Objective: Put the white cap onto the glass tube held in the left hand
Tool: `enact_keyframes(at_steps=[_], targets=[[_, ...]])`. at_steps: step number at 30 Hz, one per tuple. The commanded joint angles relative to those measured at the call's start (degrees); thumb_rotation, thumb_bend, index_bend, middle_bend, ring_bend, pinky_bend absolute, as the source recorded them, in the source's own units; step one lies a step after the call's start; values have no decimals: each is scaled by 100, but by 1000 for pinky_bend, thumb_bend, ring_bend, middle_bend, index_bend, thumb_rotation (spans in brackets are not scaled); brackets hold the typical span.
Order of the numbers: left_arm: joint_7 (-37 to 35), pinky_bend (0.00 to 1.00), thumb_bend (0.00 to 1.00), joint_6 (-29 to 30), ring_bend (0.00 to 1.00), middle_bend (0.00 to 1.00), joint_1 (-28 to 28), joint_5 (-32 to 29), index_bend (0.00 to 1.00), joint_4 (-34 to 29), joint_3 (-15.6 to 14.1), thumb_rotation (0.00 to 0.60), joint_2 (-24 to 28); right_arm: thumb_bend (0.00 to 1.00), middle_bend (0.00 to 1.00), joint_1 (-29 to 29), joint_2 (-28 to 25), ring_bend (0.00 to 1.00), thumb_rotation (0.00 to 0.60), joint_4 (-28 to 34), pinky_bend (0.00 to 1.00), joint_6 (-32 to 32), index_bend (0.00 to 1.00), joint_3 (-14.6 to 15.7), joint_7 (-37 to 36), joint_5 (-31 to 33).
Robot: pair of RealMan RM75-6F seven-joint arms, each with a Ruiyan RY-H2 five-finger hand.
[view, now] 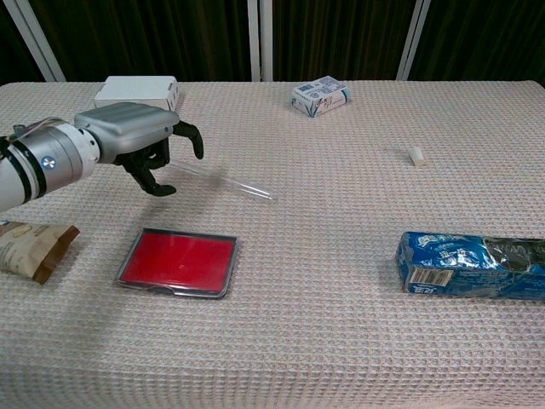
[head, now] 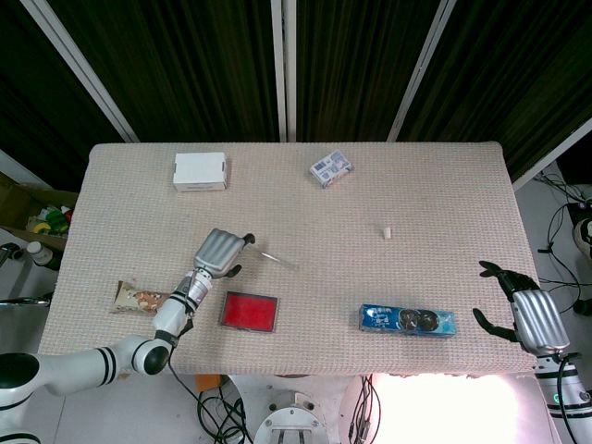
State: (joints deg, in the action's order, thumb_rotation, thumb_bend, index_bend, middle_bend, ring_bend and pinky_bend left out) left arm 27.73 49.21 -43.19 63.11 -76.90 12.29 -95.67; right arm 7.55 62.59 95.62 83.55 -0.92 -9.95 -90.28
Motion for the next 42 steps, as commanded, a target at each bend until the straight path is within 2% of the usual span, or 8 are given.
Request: enact_keyframes(at_steps=[1, 6, 12, 21, 26, 37, 42], targets=[[-90, 1000, 314, -110, 936, 956, -94, -133, 324, -10, 56, 600, -14, 249, 335, 8, -6, 248, 600, 19, 313, -26, 184, -6, 18, 11], [-40, 1000, 351, -203, 935, 954, -320, -356, 363, 112, 136, 600, -165, 248, 338, -1, -16, 248, 600, 24, 313, -13, 185, -20, 32, 2], [264, 1000, 357, -235, 935, 954, -575, -713, 377, 413, 136, 600, -445, 247, 339, -32, -21, 248, 600, -9, 313, 3, 185, -22, -17, 17], [387, 1000, 355, -175, 935, 955, -711, -1070, 398, 548, 97, 600, -581, 244, 340, -44, 17, 248, 600, -80, 313, -2, 185, -32, -86, 14], [353, 1000, 347, -90, 937, 958, -740, -1114, 441, 666, 76, 600, -669, 244, 340, -52, 21, 248, 600, -109, 313, -17, 185, -29, -106, 23], [286, 1000, 340, -72, 937, 959, -806, -1163, 465, 850, 24, 600, -761, 242, 340, -85, 20, 248, 600, -142, 313, -4, 185, -33, -141, 38], [246, 1000, 376, -74, 937, 959, -821, -1194, 487, 903, 18, 600, -772, 239, 341, -93, 18, 250, 600, -145, 313, 15, 185, -43, -151, 30]])
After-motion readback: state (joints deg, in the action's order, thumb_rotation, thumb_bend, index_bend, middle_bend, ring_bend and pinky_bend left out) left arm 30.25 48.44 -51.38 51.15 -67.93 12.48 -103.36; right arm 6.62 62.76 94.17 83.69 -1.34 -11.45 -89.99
